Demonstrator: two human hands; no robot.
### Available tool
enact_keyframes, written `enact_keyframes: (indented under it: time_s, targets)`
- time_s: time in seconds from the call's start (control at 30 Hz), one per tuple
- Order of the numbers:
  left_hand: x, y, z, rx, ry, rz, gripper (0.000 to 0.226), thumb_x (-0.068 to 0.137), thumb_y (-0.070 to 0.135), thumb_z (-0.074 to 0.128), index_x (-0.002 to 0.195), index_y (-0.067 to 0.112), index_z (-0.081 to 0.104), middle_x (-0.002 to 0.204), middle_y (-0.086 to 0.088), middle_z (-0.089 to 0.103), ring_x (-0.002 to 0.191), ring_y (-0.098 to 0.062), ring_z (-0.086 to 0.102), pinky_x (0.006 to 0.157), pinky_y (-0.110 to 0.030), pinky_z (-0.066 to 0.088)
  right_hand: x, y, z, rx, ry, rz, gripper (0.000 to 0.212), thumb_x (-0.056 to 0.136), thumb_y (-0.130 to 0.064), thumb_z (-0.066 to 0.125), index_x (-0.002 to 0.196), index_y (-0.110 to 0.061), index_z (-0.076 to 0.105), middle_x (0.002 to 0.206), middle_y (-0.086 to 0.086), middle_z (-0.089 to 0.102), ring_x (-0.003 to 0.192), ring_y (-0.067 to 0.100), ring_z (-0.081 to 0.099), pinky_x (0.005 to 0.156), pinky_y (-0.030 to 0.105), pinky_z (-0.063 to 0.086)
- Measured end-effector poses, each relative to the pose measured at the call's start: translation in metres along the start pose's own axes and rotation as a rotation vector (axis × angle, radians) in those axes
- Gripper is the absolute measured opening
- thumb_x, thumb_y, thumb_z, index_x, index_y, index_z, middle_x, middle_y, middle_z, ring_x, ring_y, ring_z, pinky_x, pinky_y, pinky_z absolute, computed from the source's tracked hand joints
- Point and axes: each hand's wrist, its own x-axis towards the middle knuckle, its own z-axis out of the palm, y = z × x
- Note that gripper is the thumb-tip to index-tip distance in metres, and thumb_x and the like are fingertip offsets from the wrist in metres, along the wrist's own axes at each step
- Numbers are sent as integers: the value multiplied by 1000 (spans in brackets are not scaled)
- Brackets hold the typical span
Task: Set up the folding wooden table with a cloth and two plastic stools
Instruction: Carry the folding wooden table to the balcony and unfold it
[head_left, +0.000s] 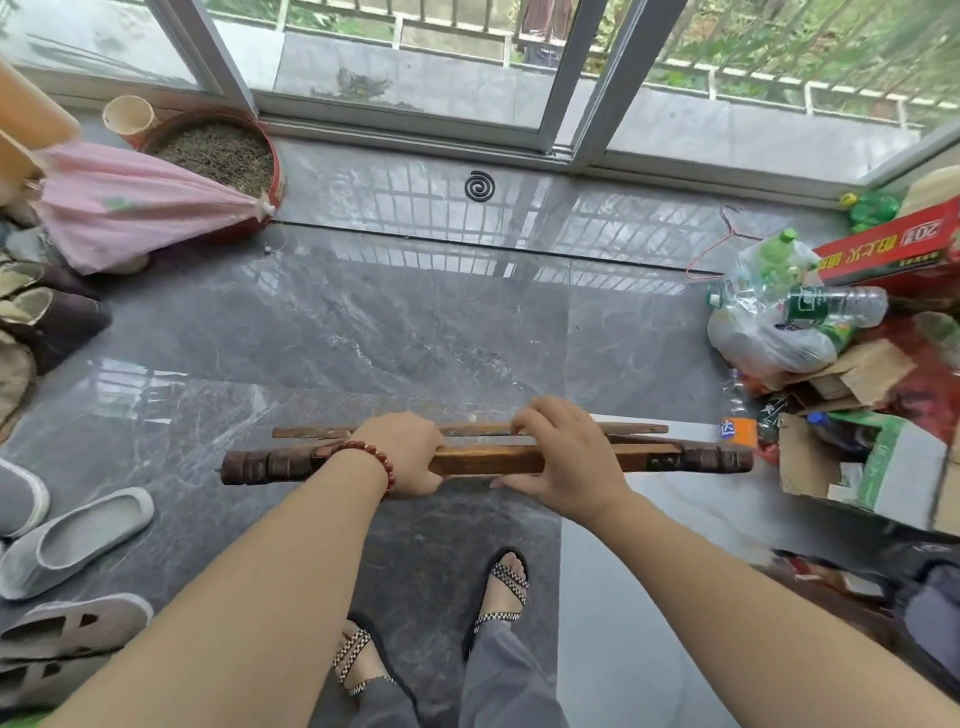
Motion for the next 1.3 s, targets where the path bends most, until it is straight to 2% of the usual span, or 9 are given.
enact_keyframes:
  time_s: [0.13,0.23,0.3,0.47,0.67,0.87,1.03,1.17,1.3]
  targets:
    - [-4,2,5,-6,26,-9,13,80,34,57,85,23,62,89,-4,65,84,-23,61,71,-29,49,-38,-16,13,224,273,118,31,77,-47,69,76,-21,52,76,-10,49,72,5,40,68,15,34]
    - [-3,2,8,-15,51,-25,14,81,35,57,86,23,64,88,-3,66,83,-22,61,71,-28,49,-56,-33,19,440,169,364,31,84,-43,66,65,-27,47,57,-16,46,59,1,46,59,14,36]
    - [-2,2,10,-1,65,-29,17,81,36,57,88,22,65,89,-2,67,84,-22,62,69,-27,47,-57,-41,24,738,110,600,33,86,-48,61,64,-23,57,58,-10,57,57,3,51,64,25,45]
    - [-5,4,17,7,75,-27,10,81,35,58,76,25,58,82,-1,64,75,-20,58,67,-26,46,-46,-47,20,1349,118,1046,52,92,-50,47,82,-5,70,78,8,72,69,16,66,72,25,55]
    - [-10,8,23,15,45,-22,24,84,38,57,96,19,66,95,-4,67,90,-23,62,74,-27,47,-40,-57,21,1953,233,1160,44,99,-36,40,128,-3,42,125,23,58,115,33,58,90,33,50]
    - [-14,6,20,-70,125,-64,23,86,42,56,87,21,65,86,-2,68,79,-21,62,71,-28,51,-24,-46,17,2007,257,1155,52,98,-29,45,139,1,33,136,25,47,125,37,50,70,27,59]
    - [-16,-1,22,-182,190,-127,22,86,41,56,72,25,54,77,-1,61,74,-21,57,65,-26,43,4,-44,14,1883,250,1084,40,98,-27,46,125,3,42,127,23,54,97,28,63,56,22,58]
    - [-16,-3,17,-303,238,-209,27,88,48,55,76,24,57,79,-1,60,84,-24,61,68,-27,45,34,-43,10,1698,201,1000,24,98,-30,46,89,-8,49,105,18,57,79,20,62,58,21,56]
    - [-15,10,21,-417,337,-311,31,89,48,53,70,24,51,81,-6,63,81,-25,58,65,-26,39,57,-36,8,1592,162,932,30,96,-34,49,82,-9,52,87,8,61,80,17,63,71,26,52]
